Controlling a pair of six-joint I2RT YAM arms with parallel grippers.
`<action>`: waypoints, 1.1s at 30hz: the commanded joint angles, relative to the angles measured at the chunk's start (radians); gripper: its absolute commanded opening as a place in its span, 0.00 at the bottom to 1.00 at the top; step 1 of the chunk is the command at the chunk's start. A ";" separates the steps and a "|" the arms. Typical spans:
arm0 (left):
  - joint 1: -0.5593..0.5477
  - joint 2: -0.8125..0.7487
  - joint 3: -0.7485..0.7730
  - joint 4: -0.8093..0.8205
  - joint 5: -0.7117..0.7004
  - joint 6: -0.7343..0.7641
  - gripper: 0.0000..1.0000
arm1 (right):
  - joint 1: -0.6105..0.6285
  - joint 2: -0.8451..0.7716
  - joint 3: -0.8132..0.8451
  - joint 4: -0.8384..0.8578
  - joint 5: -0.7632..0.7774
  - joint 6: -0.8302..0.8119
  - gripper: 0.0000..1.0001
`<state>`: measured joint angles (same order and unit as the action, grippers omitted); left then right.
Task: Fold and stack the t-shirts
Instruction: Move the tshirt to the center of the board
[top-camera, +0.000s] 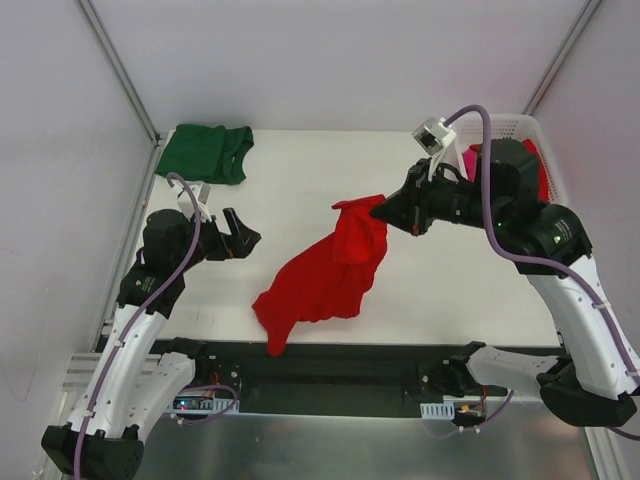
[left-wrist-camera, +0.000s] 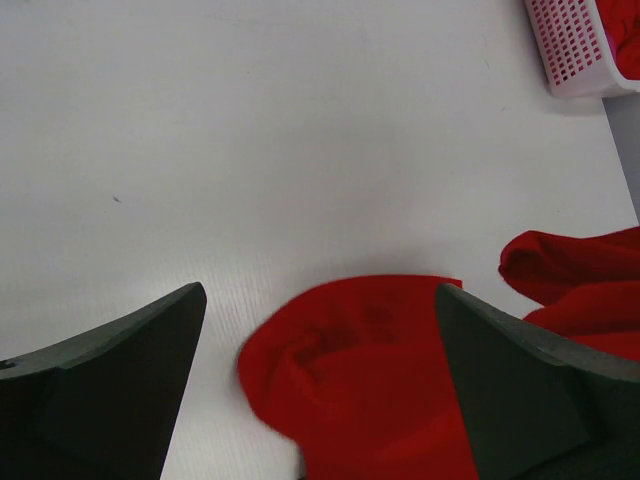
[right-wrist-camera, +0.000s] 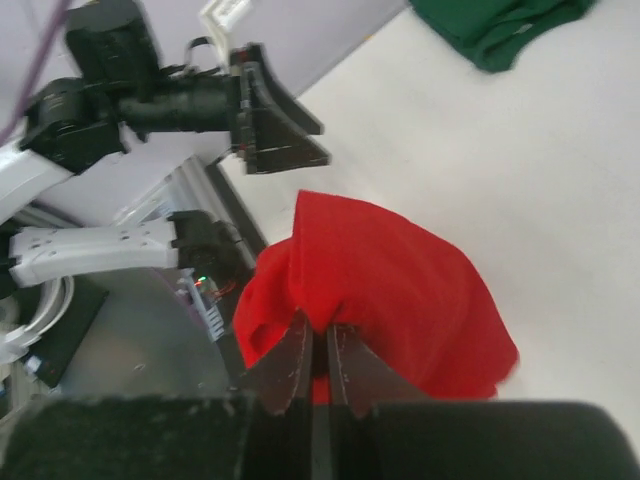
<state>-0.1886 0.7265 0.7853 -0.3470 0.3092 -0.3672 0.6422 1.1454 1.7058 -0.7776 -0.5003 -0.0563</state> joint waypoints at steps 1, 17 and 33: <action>0.003 -0.027 -0.020 0.029 0.021 -0.029 0.99 | 0.002 -0.033 -0.008 -0.017 0.302 -0.056 0.01; 0.001 0.020 -0.018 0.029 0.125 -0.015 0.99 | 0.004 0.224 -0.390 0.014 0.750 -0.007 0.80; -0.248 -0.071 -0.096 -0.040 0.188 -0.050 0.99 | -0.013 0.168 -0.431 0.052 0.939 0.096 0.96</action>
<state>-0.3096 0.6876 0.7326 -0.3519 0.6250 -0.3820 0.6434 1.3842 1.2900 -0.7555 0.3798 -0.0227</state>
